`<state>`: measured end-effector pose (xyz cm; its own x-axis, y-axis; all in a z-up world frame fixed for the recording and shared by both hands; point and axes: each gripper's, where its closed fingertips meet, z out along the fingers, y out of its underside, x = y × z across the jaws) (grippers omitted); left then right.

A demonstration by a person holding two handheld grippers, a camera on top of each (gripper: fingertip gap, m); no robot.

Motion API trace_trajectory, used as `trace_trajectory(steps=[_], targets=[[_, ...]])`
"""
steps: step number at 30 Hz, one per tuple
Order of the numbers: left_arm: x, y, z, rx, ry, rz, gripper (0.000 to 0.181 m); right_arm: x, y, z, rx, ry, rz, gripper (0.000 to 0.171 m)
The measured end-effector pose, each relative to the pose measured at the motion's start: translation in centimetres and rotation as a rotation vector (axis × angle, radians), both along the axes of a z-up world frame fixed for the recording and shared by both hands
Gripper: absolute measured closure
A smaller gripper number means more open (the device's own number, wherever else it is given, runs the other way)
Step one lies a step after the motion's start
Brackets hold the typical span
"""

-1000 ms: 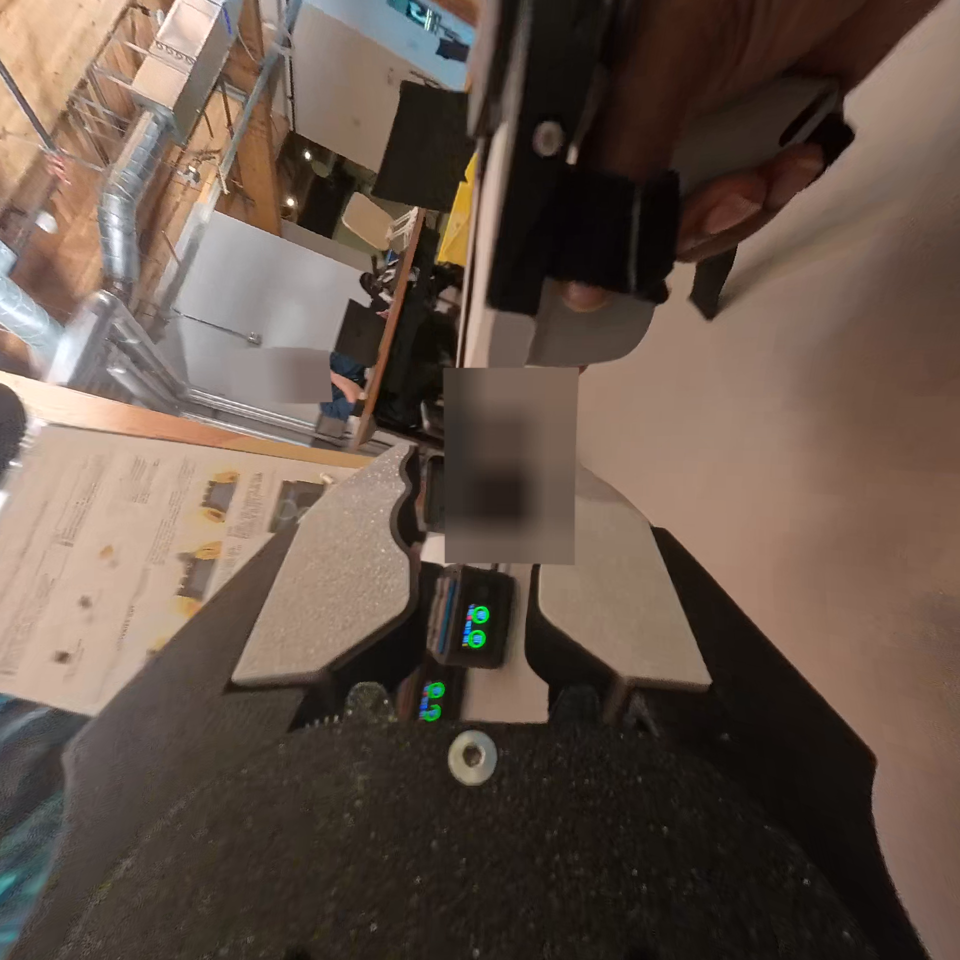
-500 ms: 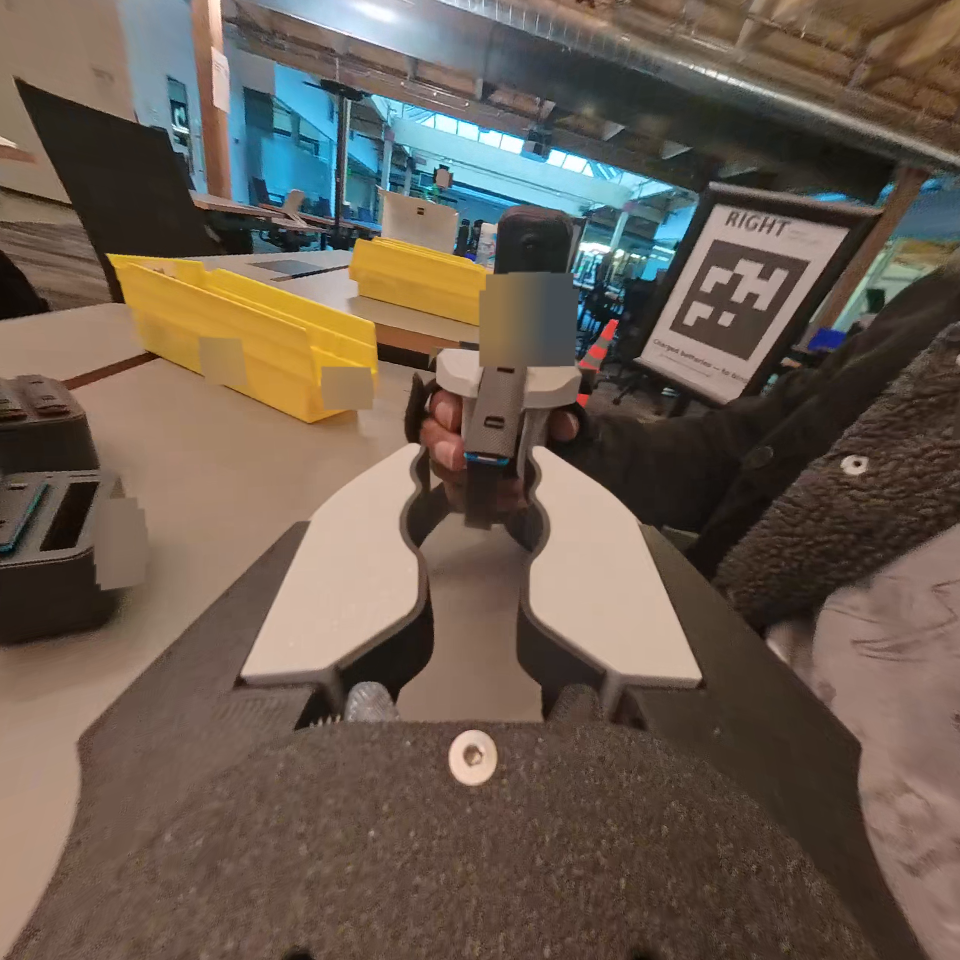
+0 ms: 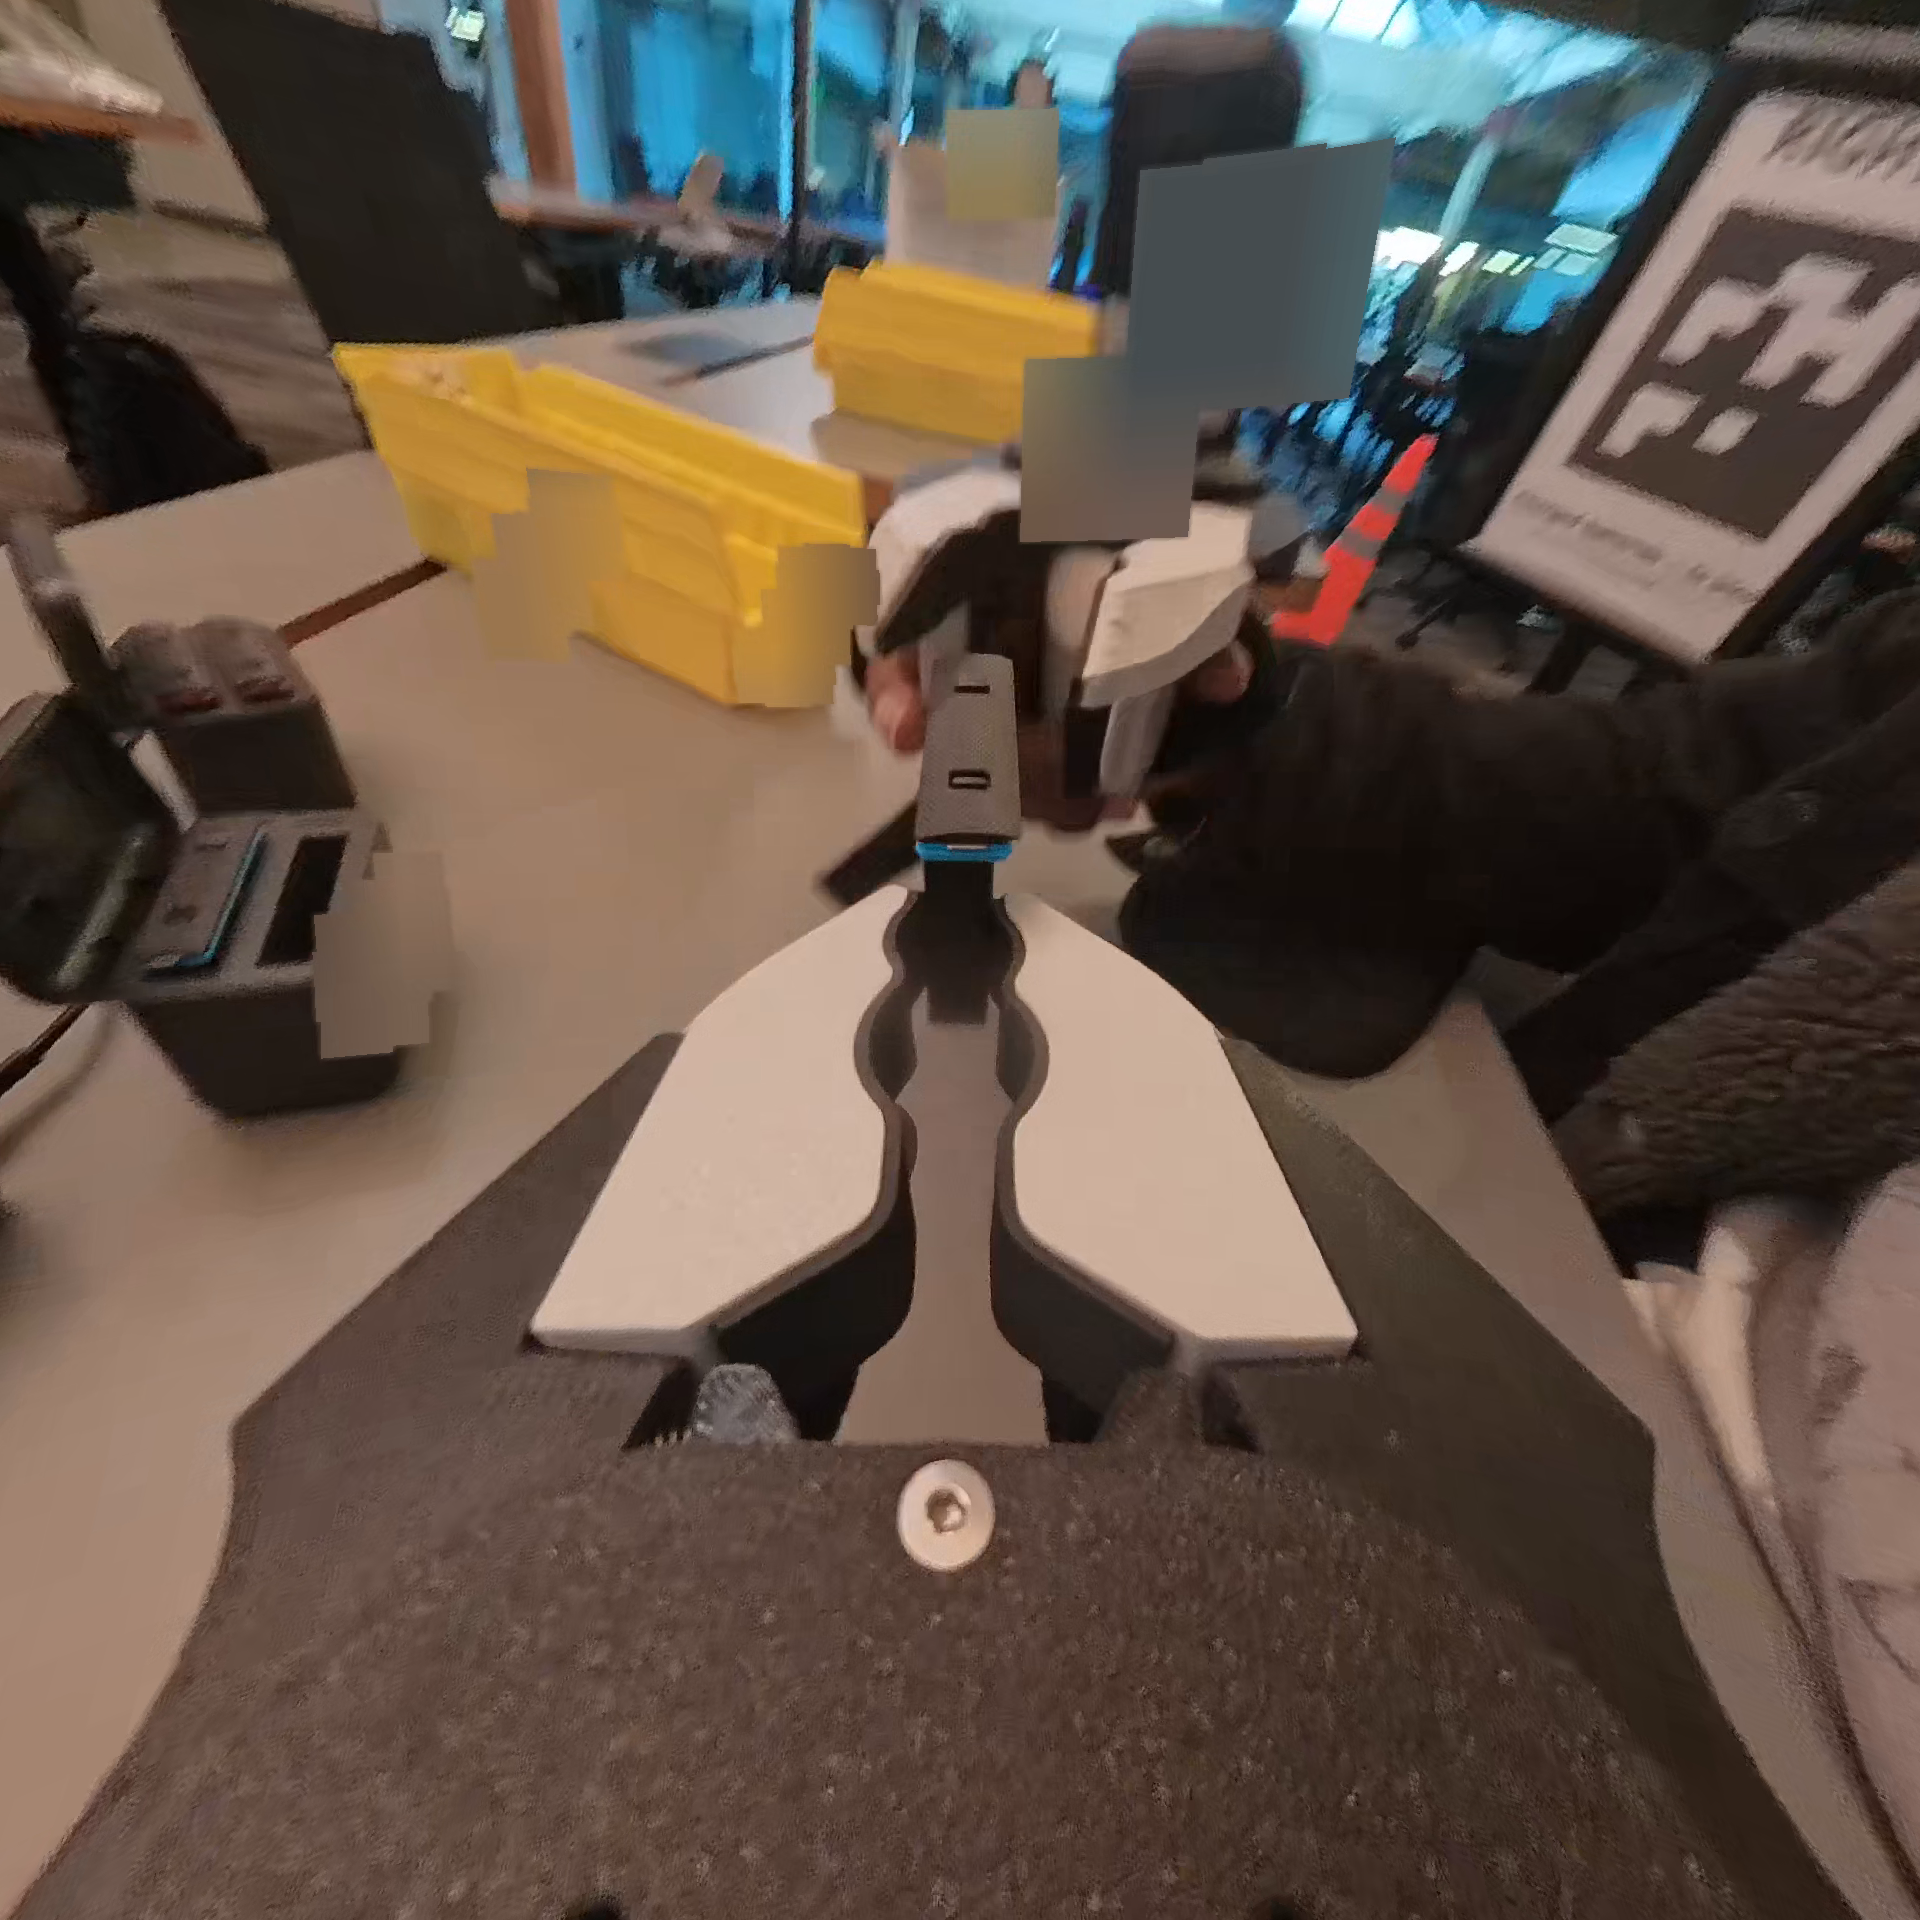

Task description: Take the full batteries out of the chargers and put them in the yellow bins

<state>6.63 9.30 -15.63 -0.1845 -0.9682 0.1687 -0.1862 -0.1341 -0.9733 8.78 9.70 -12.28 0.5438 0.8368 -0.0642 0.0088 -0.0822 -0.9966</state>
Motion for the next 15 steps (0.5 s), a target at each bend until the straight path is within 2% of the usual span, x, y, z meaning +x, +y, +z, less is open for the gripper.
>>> trace_trajectory(steps=[2,7,12,15], targets=[[0.2,0.6,-1.4,0.007,0.091,0.042,0.17,0.9,0.2,-0.7,0.007,-0.188,-0.037,0.136],[0.2,0.2,-3.0,-0.126,0.191,0.006,0.17,1.0,0.2,-2.6,-0.094,-0.565,0.051,0.136],[0.1,-0.8,-3.1,-0.188,0.19,-0.078,0.17,0.0,0.0,-3.8,-0.24,-0.767,0.268,0.137],[-0.2,-2.2,-2.8,-0.214,0.17,-0.174,0.17,-0.6,-1.4,-4.2,-0.357,-0.805,0.446,0.137]])
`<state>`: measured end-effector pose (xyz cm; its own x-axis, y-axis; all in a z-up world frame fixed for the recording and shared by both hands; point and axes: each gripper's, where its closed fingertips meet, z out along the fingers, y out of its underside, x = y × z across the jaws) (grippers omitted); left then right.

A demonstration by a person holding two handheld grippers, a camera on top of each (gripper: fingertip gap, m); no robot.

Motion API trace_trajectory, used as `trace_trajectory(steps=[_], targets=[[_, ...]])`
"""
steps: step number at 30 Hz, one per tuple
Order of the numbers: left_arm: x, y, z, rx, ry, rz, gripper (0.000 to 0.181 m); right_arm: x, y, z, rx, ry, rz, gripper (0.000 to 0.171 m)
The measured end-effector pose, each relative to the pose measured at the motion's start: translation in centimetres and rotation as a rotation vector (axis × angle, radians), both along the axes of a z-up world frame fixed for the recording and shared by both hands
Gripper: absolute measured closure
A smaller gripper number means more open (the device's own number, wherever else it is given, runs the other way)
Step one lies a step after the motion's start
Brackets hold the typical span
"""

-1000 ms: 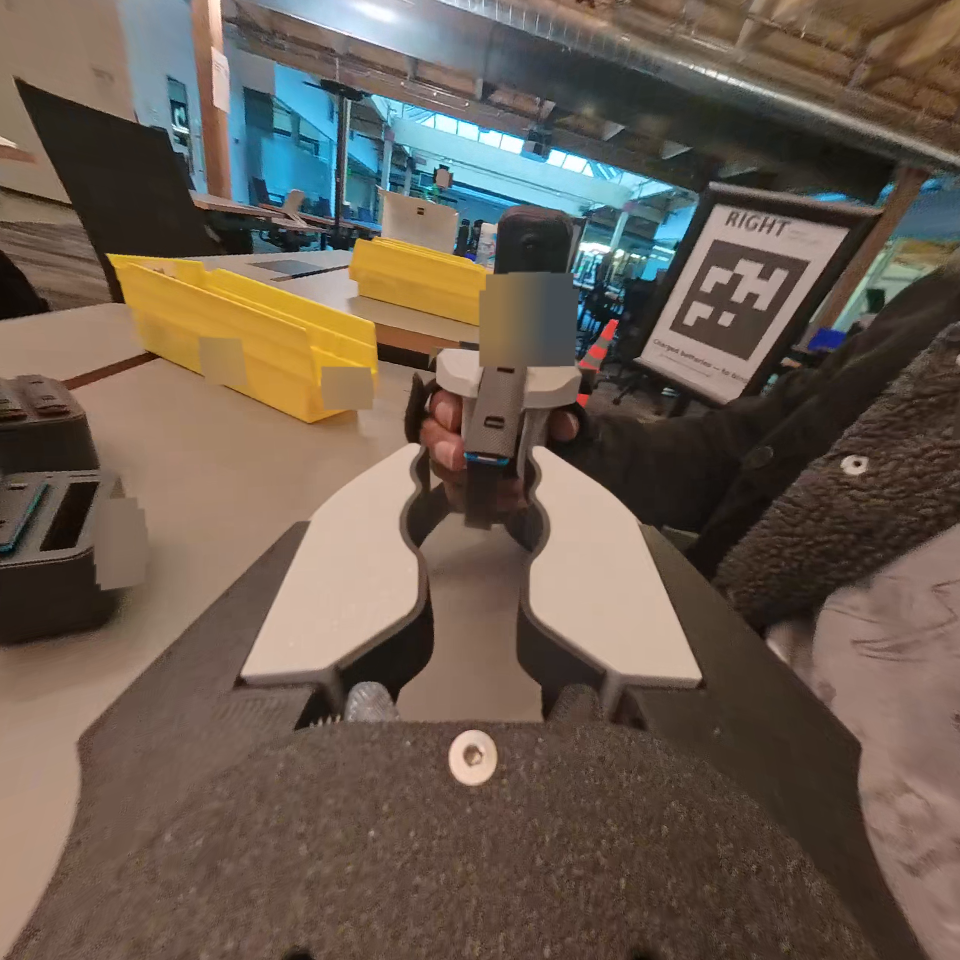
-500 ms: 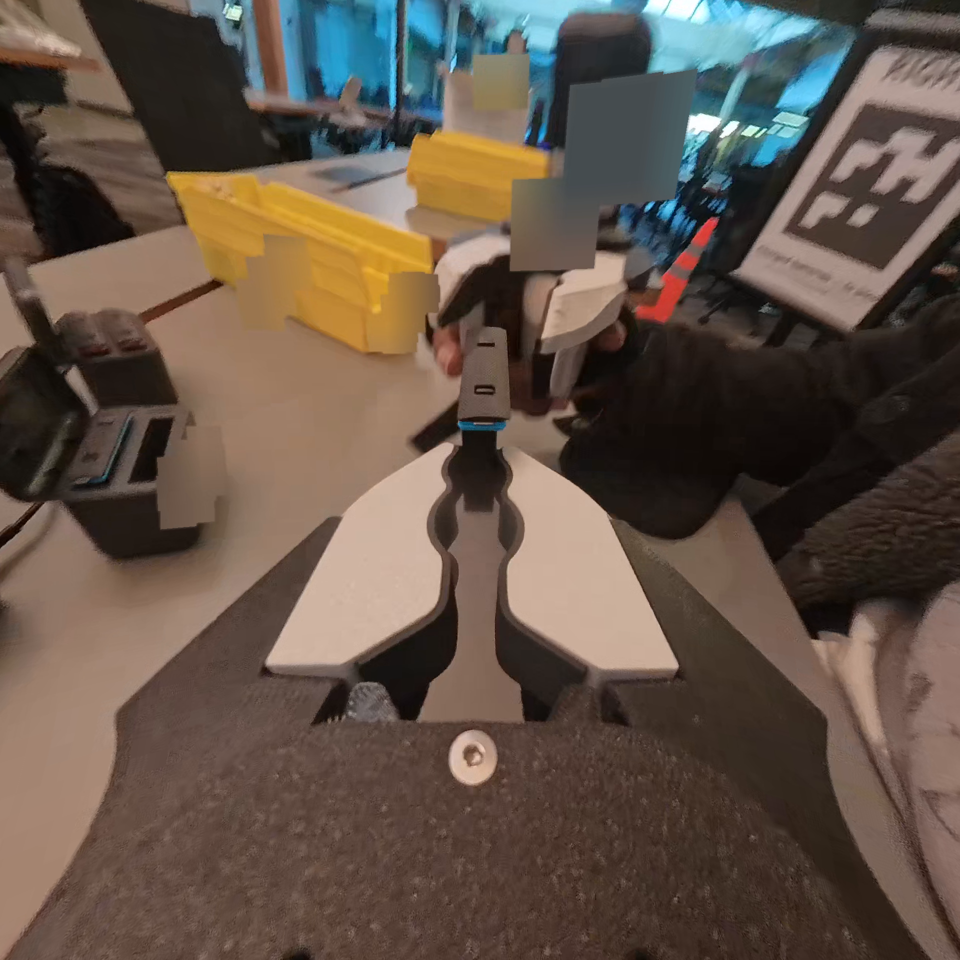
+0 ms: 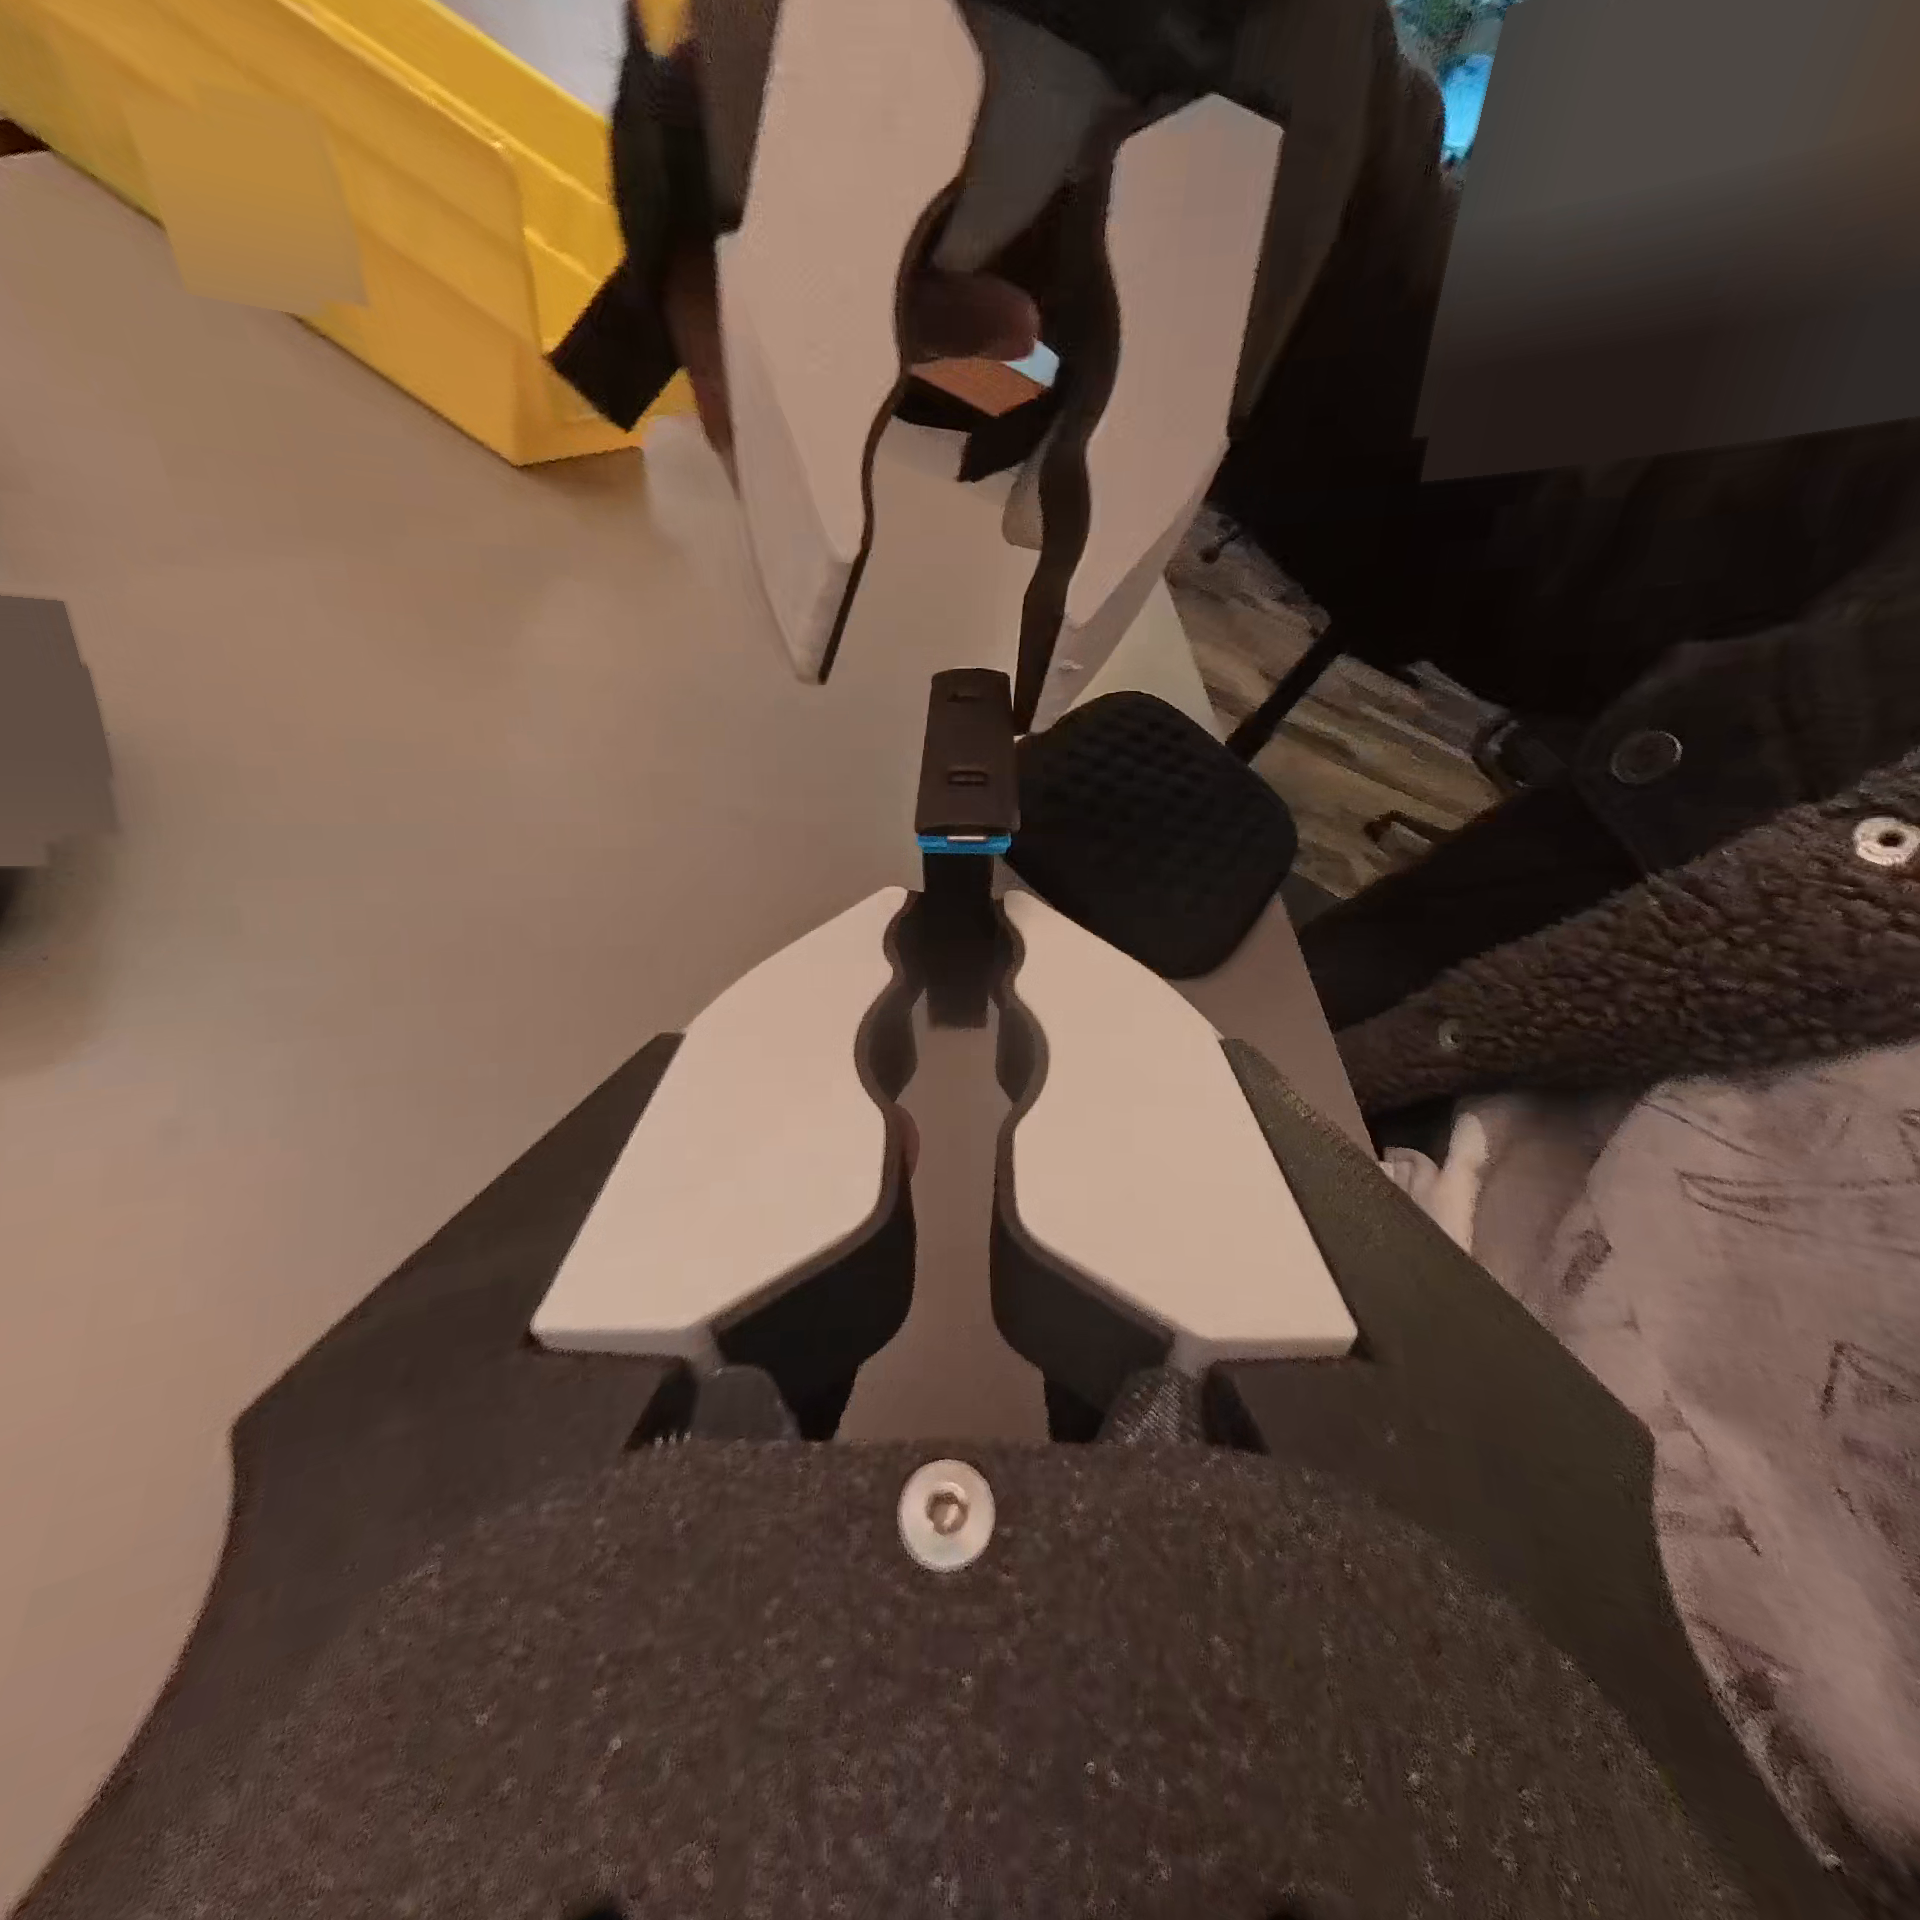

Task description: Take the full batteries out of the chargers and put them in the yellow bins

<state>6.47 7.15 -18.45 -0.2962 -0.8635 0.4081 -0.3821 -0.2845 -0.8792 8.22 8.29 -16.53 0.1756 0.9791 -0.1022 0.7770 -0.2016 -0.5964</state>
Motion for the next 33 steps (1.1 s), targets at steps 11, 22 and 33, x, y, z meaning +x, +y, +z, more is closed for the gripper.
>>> trace_trajectory(steps=[11,22,33], targets=[[0.0,1.9,0.3,0.124,-0.046,0.082,0.167,-0.7,0.3,-1.1,-0.261,0.071,-0.206,0.156],[0.5,5.5,1.9,1.083,-0.185,0.449,0.123,0.7,3.4,-0.1,-0.516,0.824,-0.895,0.156],[0.5,6.0,1.1,1.605,-0.11,0.498,0.139,-1.7,4.0,0.1,-0.55,1.016,-0.977,0.157]])
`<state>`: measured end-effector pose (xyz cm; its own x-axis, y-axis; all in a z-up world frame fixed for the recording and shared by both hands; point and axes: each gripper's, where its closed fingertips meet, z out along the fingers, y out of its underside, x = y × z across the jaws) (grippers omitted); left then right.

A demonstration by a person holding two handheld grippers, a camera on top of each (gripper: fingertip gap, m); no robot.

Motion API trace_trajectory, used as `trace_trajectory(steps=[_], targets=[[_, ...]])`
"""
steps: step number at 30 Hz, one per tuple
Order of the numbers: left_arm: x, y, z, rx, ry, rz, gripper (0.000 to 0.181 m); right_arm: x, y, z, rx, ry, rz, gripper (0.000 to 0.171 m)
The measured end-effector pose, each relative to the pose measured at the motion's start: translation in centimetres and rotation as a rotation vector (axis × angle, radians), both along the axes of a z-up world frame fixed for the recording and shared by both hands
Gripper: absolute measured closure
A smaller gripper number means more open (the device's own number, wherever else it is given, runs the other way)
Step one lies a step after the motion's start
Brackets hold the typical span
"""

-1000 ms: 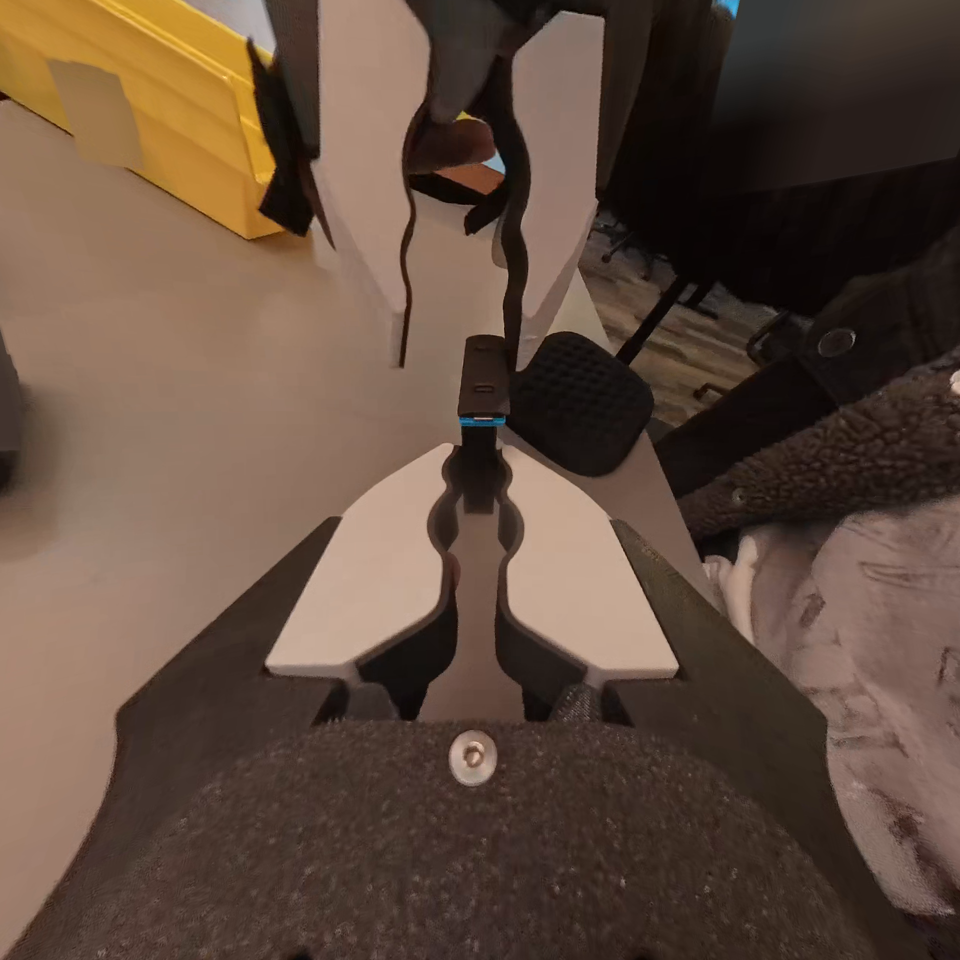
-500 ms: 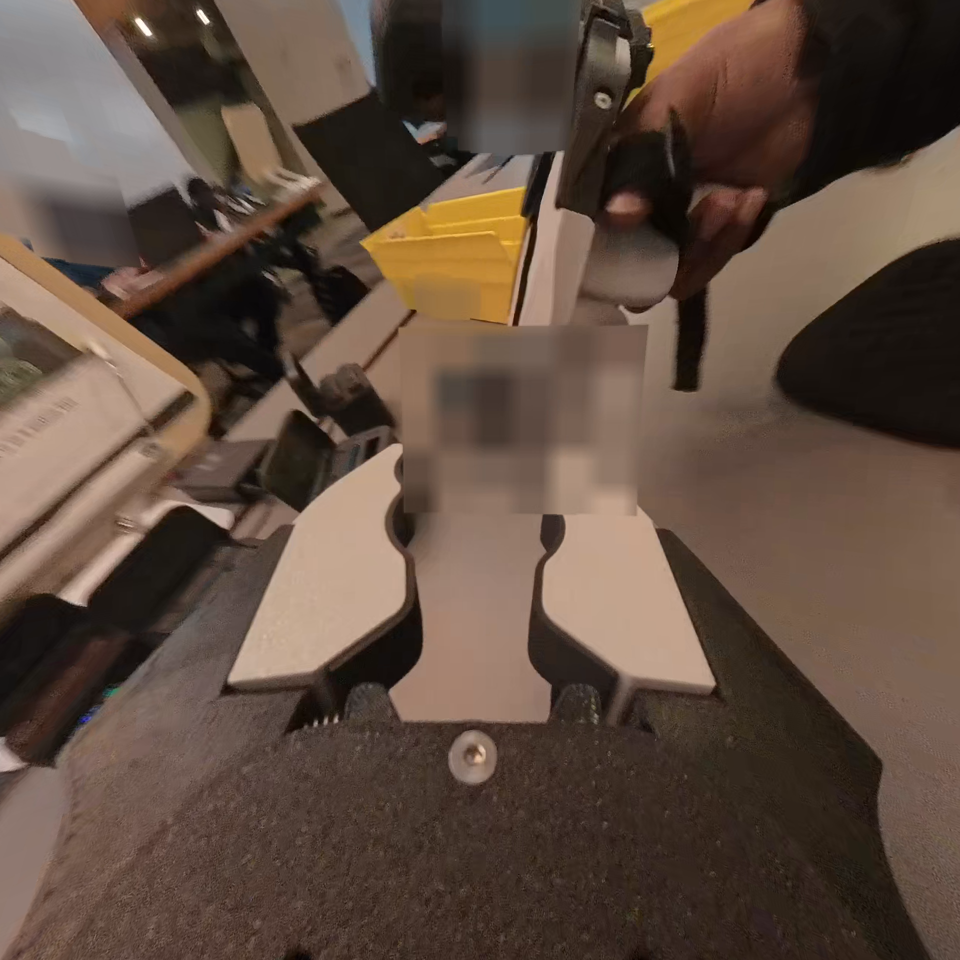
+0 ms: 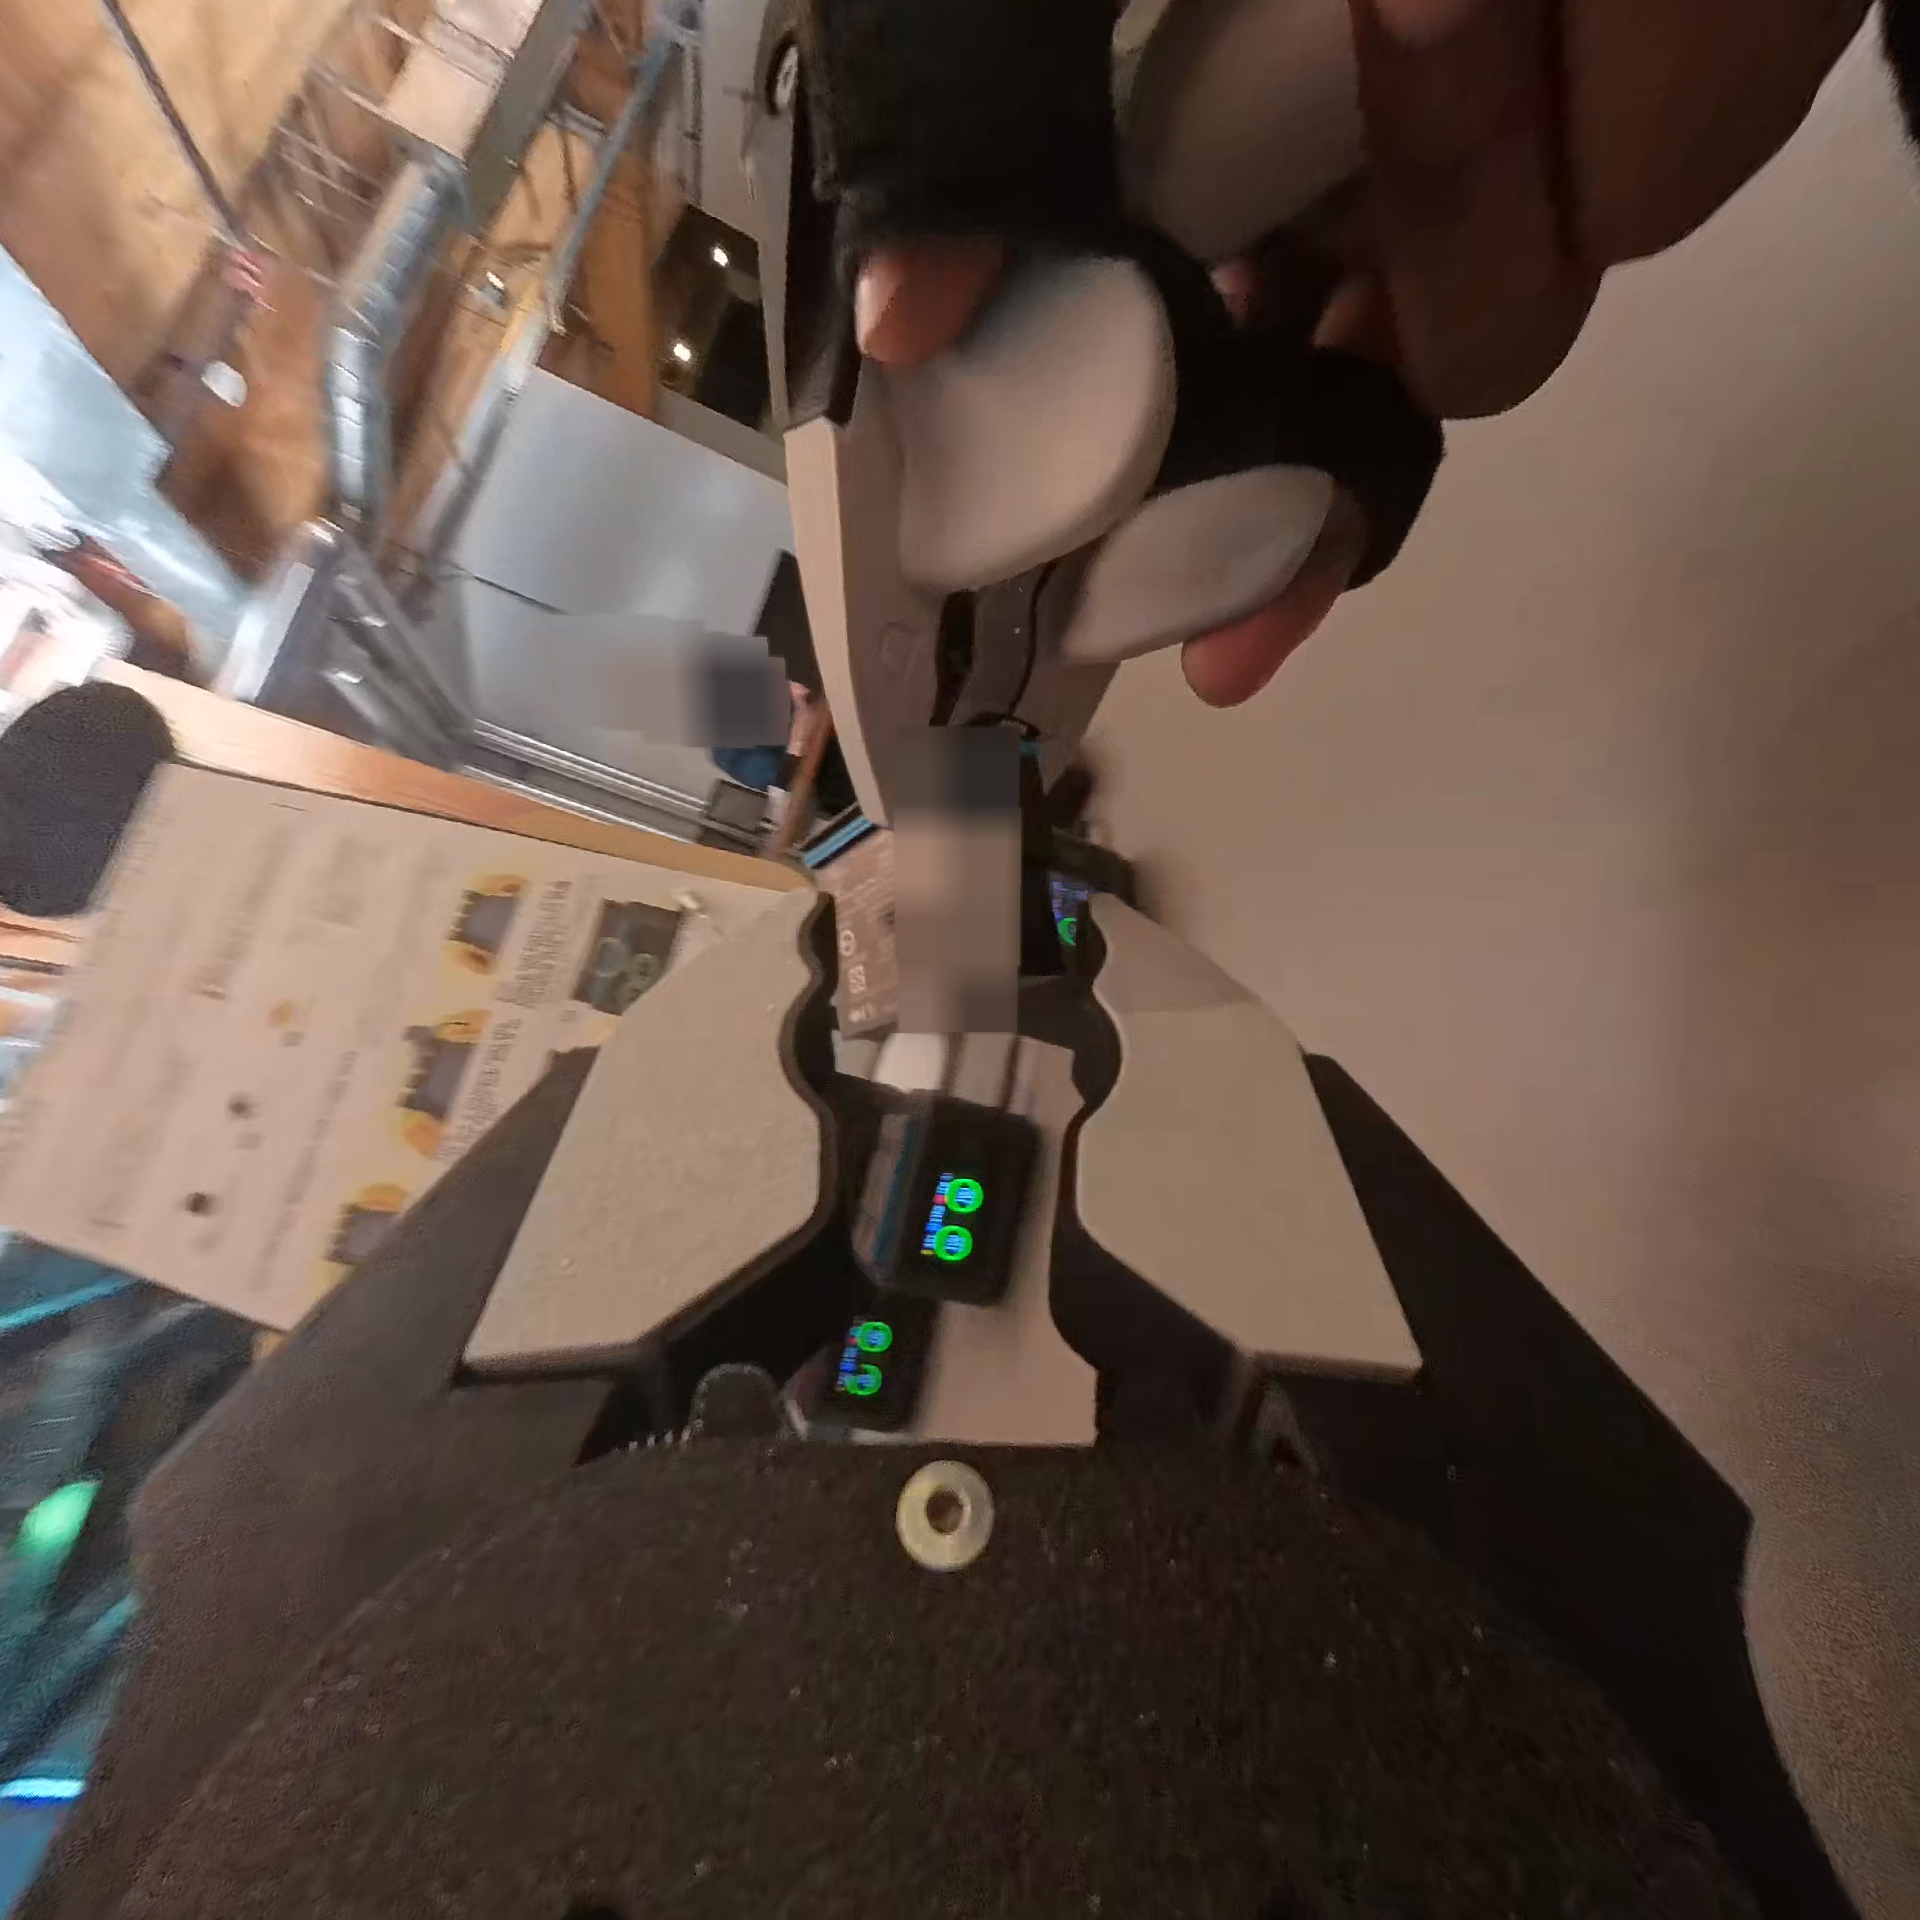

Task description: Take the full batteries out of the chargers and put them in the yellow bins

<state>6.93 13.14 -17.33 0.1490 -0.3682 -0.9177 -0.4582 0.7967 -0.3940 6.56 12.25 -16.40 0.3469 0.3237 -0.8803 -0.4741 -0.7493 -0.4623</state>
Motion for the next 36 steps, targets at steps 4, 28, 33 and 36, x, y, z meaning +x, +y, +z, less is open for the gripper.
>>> trace_trajectory(steps=[4,28,33,36], targets=[[-0.3,-0.2,0.9,0.186,-0.011,0.006,0.158,-0.4,-0.2,0.7,0.003,0.063,-0.02,0.156],[-1.1,-5.9,3.5,-1.113,-0.224,-0.665,0.17,-0.5,-3.8,1.9,0.796,-1.014,0.587,0.148],[-1.1,-5.4,3.1,-1.126,-0.226,-0.652,0.17,-0.7,-3.7,1.4,0.787,-1.038,0.608,0.156],[-0.9,-5.1,2.6,-1.136,-0.217,-0.628,0.17,-0.5,-3.5,0.9,0.765,-1.066,0.62,0.156]])
